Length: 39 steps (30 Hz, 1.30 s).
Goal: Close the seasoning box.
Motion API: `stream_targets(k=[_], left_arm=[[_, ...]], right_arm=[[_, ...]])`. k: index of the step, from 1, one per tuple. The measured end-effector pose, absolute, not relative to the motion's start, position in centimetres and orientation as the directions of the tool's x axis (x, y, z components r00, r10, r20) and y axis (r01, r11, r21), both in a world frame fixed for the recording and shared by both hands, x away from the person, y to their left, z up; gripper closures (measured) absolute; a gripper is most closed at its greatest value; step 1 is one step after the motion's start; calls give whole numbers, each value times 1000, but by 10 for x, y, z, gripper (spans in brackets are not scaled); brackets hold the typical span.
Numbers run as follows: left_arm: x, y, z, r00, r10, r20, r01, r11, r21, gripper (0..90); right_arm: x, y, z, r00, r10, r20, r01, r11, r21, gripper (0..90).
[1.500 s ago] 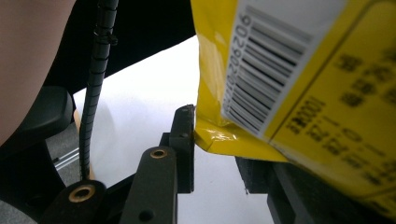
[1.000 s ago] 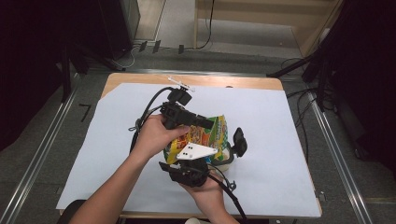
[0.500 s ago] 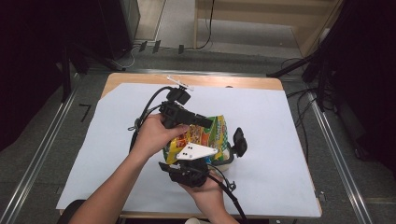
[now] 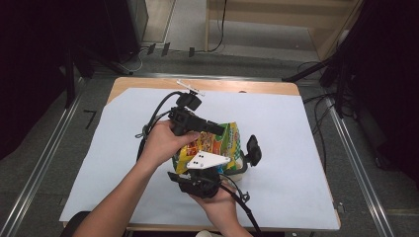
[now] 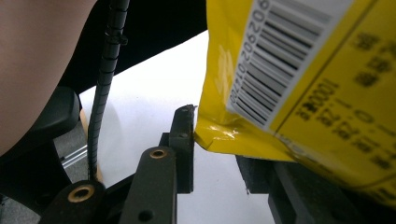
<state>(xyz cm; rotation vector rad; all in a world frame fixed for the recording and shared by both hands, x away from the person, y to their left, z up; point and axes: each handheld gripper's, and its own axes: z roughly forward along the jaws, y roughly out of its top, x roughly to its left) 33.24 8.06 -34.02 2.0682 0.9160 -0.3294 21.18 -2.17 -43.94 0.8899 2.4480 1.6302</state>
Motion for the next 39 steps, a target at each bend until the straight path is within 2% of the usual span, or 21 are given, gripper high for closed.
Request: stream_targets(k=[19,28,39], left_arm=[[330,76,-342,711,497,-497,697,-405,592,732],[325,77,-332,727,490,-482,678,-401,616,723],[326,77,-332,722,493,-485,684,-405,607,725]], right_arm=[[209,-18,-445,-834,493,248,422,279,863,719],[208,-19,-439,-836,490,247,413,267,870,711],[210,-19,-437,-826,481,293,445,238,863,699]])
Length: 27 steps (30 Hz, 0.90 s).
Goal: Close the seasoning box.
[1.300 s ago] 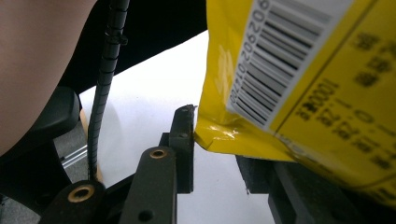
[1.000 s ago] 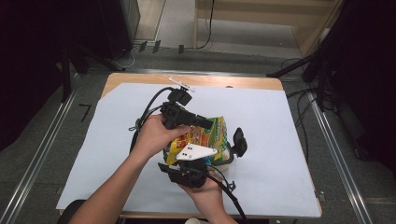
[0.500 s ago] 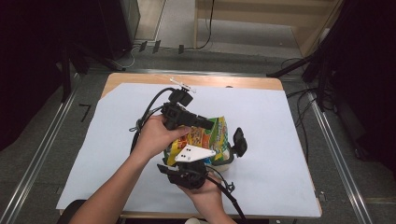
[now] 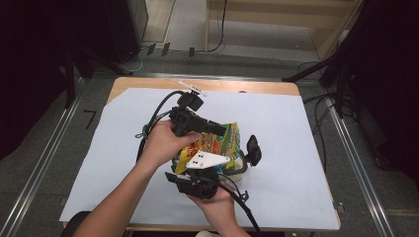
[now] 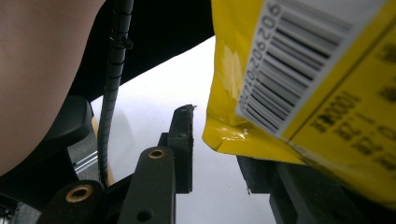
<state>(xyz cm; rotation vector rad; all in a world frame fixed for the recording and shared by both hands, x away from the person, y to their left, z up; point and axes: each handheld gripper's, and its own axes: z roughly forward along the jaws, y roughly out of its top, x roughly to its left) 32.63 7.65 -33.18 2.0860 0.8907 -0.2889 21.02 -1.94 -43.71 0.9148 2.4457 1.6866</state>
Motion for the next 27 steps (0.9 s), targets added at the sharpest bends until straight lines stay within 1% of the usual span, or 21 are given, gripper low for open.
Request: stream_targets(k=[11,22,27], left_arm=[[323,74,-330,735,488,-470,669,-413,618,734],[323,74,-329,735,483,-477,670,-407,621,733],[322,74,-329,736,482,-475,669,-406,622,732]], right_arm=[[210,-18,-438,-829,476,294,444,239,864,690],[209,-18,-437,-829,490,272,431,248,868,723],[209,-18,-437,-829,489,270,429,248,869,723]])
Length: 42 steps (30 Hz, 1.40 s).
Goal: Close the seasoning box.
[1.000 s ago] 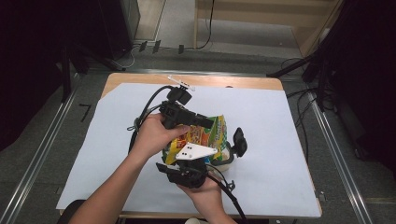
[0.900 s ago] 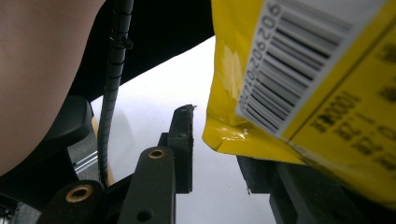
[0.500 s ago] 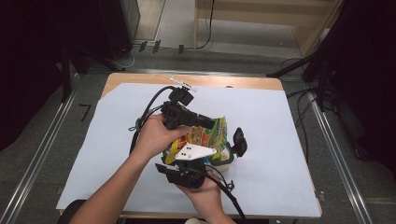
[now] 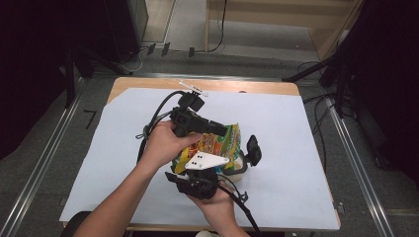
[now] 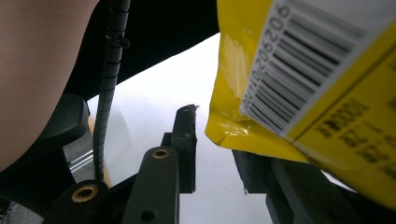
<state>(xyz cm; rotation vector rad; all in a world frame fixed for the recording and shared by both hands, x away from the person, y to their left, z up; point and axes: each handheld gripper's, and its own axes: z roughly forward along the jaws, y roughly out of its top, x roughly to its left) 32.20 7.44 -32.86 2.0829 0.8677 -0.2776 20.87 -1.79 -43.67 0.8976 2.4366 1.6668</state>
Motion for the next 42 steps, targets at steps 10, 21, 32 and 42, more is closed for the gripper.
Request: stream_targets(k=[10,21,32,42], left_arm=[[321,74,-329,739,486,-467,664,-407,627,732],[320,76,-329,739,489,-463,662,-404,631,731],[321,76,-330,740,488,-463,662,-405,630,731],[320,80,-331,737,492,-464,664,-399,632,731]], right_arm=[[210,-18,-437,-832,488,265,425,252,870,725],[210,-17,-438,-835,483,264,422,255,870,722],[210,-17,-439,-836,483,260,420,259,870,722],[210,-15,-439,-843,475,251,412,270,870,713]])
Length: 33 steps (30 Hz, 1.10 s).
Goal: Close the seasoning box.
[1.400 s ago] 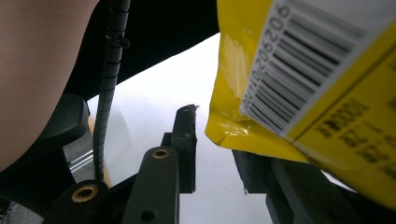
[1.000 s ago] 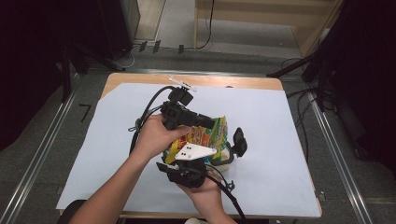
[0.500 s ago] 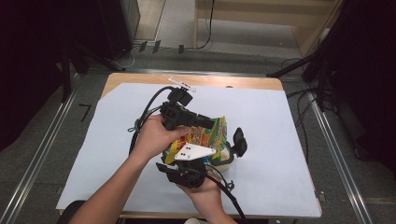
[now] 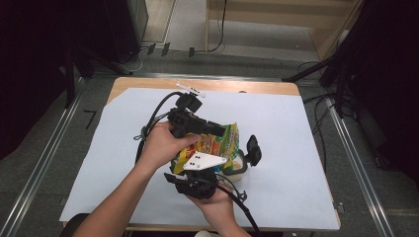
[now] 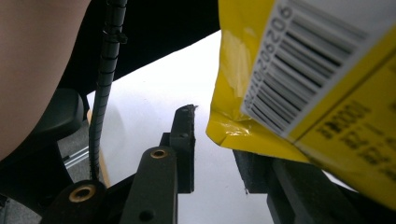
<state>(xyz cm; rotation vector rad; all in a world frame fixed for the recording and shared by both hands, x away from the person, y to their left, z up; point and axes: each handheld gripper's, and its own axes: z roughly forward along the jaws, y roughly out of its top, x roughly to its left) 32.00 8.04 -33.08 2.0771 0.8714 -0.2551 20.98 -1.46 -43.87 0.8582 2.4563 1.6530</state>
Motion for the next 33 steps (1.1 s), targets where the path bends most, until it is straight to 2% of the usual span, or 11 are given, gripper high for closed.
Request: stream_targets(k=[12,20,33], left_arm=[[318,85,-334,739,491,-462,662,-401,634,735],[319,87,-338,732,501,-461,672,-422,609,734],[321,90,-346,715,502,-487,697,-449,560,741]], right_arm=[[209,-11,-443,-854,472,221,387,290,875,693],[209,-10,-450,-852,475,220,381,275,883,632],[208,-7,-461,-861,466,204,372,301,878,614]])
